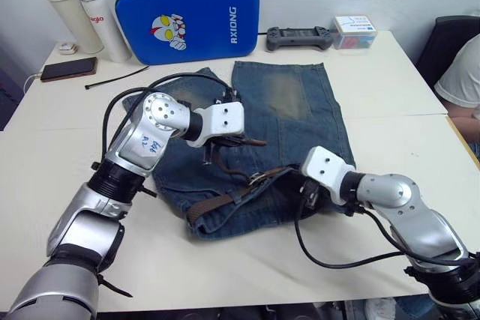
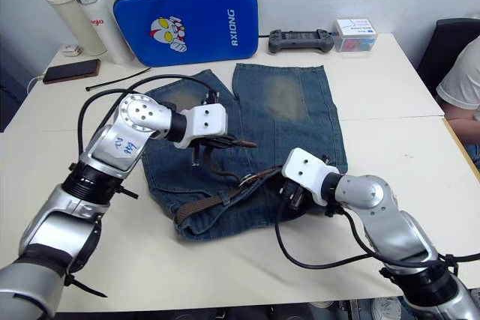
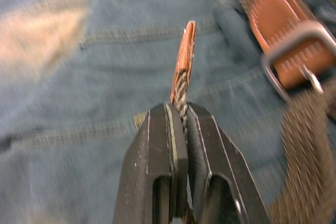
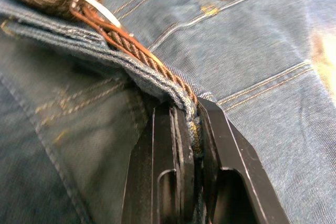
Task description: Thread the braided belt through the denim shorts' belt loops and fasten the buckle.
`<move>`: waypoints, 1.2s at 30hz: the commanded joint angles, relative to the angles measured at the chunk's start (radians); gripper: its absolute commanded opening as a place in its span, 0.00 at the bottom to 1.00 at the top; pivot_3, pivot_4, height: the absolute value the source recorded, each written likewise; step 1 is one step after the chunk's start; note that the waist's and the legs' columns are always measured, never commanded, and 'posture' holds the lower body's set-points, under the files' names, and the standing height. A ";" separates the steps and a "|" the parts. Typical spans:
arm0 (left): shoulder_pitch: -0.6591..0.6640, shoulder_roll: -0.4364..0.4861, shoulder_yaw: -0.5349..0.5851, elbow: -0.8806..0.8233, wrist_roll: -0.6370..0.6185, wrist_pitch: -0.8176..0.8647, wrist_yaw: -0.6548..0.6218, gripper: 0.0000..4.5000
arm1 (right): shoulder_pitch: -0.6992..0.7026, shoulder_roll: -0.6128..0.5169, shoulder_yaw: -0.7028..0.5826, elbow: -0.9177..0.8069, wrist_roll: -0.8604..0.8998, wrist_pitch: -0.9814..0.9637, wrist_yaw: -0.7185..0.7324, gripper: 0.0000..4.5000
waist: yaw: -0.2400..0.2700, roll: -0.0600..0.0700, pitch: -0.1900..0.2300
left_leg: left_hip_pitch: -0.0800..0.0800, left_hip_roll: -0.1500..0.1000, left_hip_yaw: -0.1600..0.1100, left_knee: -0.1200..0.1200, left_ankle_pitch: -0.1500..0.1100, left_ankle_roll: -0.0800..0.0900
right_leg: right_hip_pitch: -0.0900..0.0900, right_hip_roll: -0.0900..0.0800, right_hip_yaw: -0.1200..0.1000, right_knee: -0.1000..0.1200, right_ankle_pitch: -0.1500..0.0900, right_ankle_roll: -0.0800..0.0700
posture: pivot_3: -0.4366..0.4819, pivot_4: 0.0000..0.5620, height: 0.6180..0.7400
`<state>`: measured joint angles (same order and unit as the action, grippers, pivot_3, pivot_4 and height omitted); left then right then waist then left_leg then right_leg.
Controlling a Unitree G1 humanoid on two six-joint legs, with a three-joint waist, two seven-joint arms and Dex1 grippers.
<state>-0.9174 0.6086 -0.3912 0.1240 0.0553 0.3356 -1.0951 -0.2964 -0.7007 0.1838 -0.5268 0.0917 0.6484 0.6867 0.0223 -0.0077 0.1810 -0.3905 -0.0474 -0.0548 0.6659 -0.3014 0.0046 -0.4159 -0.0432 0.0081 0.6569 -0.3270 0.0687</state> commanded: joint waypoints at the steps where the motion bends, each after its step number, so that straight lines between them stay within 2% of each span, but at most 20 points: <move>1: 0.004 0.027 0.018 -0.038 -0.005 -0.004 -0.042 0.00 | -0.020 0.031 -0.051 -0.032 0.001 0.045 -0.054 0.01 | 0.000 0.000 0.000 | 0.000 0.000 0.000 0.000 0.000 0.000 | 0.000 0.000 0.000 0.000 0.000 0.000 | 0.48 0.27 1.00; 5: 0.014 0.038 0.019 -0.063 -0.008 0.011 -0.069 0.00 | -0.025 0.068 -0.064 -0.052 0.022 0.096 -0.081 0.01 | 0.002 0.000 0.000 | 0.000 0.000 0.000 0.000 0.000 0.000 | 0.000 -0.001 0.000 0.000 0.000 0.000 | 0.48 0.27 1.00; 10: 0.020 0.031 0.027 -0.074 -0.007 0.033 -0.062 0.00 | 0.002 0.004 0.003 -0.091 0.039 0.071 0.016 0.01 | 0.001 0.000 0.000 | 0.000 0.000 0.000 0.000 0.000 0.000 | 0.000 -0.001 0.000 0.000 0.000 0.000 | 0.48 0.27 1.00; 13: 0.021 0.024 0.030 -0.076 -0.010 0.045 -0.055 0.00 | 0.023 -0.050 0.033 -0.110 0.047 0.039 0.082 0.30 | 0.000 0.000 0.000 | 0.000 0.000 0.000 0.000 0.000 0.000 | 0.000 0.000 0.000 0.000 0.000 0.000 | 0.48 0.27 1.00; 16: 0.022 0.018 0.029 -0.078 -0.009 0.050 -0.050 0.00 | 0.018 -0.099 0.059 -0.094 -0.018 -0.058 0.091 0.63 | -0.002 0.000 0.000 | 0.000 0.000 0.001 0.000 0.000 0.001 | 0.000 0.000 0.000 0.000 0.000 0.000 | 0.48 0.27 1.00; 17: 0.024 0.017 0.029 -0.080 -0.009 0.053 -0.048 0.00 | 0.011 -0.110 0.068 -0.085 -0.038 -0.089 0.094 0.70 | -0.002 0.000 0.000 | 0.000 0.000 0.001 0.000 0.000 0.001 | 0.000 0.000 0.000 0.001 0.000 0.000 | 0.48 0.27 1.00; 28: 0.036 0.013 0.031 -0.105 -0.010 0.079 -0.030 0.00 | 0.006 -0.046 0.118 -0.030 -0.104 -0.173 0.078 0.70 | 0.000 0.000 0.000 | 0.000 0.000 0.001 0.001 0.000 0.001 | 0.000 0.000 0.000 0.001 0.000 0.000 | 0.48 0.27 1.00; 31: 0.036 0.015 0.031 -0.114 -0.012 0.086 -0.030 0.00 | 0.007 -0.023 0.113 -0.025 -0.100 -0.159 0.075 0.54 | -0.001 0.000 0.000 | 0.000 0.000 0.001 0.001 0.000 0.001 | 0.000 0.000 0.000 0.001 0.000 0.000 | 0.48 0.27 1.00; 36: 0.037 0.019 0.032 -0.135 -0.022 0.108 -0.033 0.00 | 0.013 -0.009 0.091 -0.022 -0.108 -0.159 0.059 0.02 | -0.001 0.000 0.000 | 0.000 0.000 0.001 0.001 0.000 0.000 | 0.000 0.000 0.000 0.001 0.000 0.000 | 0.48 0.27 1.00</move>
<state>-0.8838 0.6245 -0.3911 0.0350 0.0461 0.4386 -1.1278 -0.2853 -0.7219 0.3051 -0.5327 -0.0154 0.5011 0.7626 0.0215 -0.0080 0.1809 -0.3904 -0.0475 -0.0540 0.6665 -0.3017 0.0051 -0.4161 -0.0433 0.0085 0.6579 -0.3270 0.0688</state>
